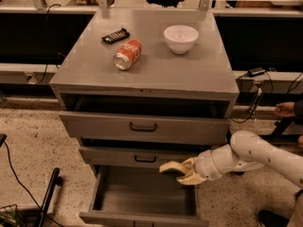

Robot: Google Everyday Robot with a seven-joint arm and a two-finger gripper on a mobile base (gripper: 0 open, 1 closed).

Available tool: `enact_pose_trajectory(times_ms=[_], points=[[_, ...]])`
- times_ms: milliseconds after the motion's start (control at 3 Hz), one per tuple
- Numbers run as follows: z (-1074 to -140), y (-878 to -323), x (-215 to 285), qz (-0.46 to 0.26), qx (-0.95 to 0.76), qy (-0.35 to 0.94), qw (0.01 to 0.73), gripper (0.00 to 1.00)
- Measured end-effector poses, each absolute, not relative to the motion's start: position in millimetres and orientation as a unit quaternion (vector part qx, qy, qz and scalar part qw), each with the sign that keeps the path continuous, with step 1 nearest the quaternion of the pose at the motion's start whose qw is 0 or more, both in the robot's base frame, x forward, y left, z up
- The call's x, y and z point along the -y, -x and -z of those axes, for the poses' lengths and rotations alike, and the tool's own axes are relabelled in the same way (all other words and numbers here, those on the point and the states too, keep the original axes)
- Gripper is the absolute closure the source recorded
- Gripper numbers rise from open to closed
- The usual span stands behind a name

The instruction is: Place sponge into bottom drawer

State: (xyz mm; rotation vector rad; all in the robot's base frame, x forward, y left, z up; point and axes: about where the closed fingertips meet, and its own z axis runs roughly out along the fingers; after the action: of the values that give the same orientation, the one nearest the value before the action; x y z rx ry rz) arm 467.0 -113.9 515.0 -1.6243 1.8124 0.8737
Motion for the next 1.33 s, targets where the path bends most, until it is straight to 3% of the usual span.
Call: enact_pose_trajectory(times_ms=[667,1333], points=[[-483,-470,115,-0.305,-0.657,0.625,0.291,1.00],[-451,-469,97,-0.334,-0.653,0.619,0.280,1.00]])
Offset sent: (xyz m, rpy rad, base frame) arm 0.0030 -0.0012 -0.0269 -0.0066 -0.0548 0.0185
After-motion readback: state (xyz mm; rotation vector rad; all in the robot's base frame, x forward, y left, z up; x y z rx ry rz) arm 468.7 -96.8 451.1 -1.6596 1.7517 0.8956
